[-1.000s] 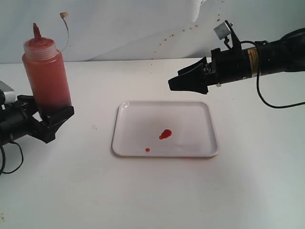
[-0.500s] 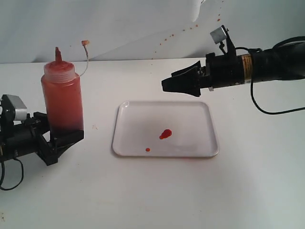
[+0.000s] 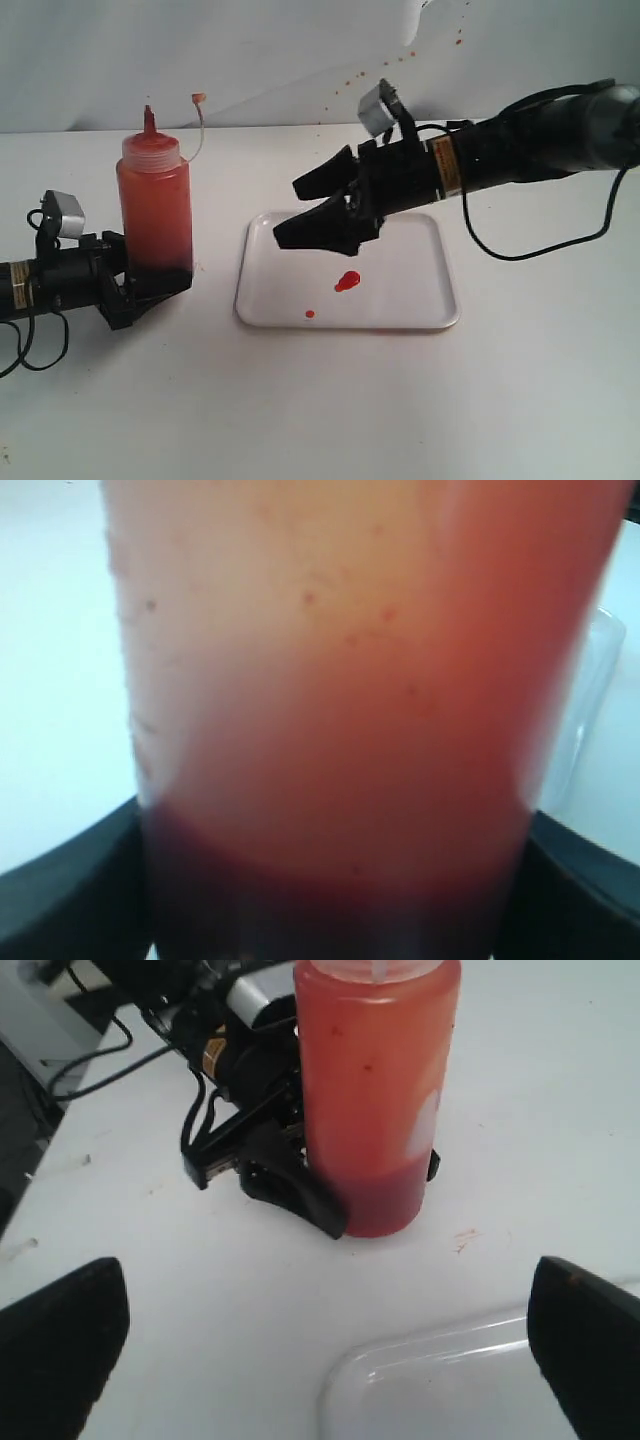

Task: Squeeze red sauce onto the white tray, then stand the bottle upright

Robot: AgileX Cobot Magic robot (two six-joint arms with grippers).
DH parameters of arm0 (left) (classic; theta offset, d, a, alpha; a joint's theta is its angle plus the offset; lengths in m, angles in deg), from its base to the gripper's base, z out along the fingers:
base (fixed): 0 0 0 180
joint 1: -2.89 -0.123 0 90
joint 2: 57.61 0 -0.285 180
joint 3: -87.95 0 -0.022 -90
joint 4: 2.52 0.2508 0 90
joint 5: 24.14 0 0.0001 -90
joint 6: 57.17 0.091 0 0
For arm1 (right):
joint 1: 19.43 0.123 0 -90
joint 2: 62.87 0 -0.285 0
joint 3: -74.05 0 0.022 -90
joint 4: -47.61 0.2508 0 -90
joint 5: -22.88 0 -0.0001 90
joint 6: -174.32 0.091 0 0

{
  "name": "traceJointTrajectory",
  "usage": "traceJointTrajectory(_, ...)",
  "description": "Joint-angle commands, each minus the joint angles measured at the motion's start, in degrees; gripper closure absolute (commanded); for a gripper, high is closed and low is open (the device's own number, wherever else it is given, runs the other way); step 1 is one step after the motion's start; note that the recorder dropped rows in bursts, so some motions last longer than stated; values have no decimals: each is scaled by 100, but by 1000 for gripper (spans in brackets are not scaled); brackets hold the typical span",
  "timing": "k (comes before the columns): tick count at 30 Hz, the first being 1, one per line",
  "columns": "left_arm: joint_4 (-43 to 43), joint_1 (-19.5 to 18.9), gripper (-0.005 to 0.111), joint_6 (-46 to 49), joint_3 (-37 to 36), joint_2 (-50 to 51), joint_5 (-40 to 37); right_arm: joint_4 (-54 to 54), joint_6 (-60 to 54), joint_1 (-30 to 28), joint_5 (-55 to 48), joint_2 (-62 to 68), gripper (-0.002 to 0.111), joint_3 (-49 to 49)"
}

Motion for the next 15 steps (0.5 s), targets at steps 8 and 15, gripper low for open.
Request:
traceJointTrajectory(8,349,597,107,443,39,-58,261,145,-329,707,-1128,-12,4,22)
traceJointTrajectory(15,336,597,107,497,39,-58,261,716,-397,739,-1192,-12,28,22)
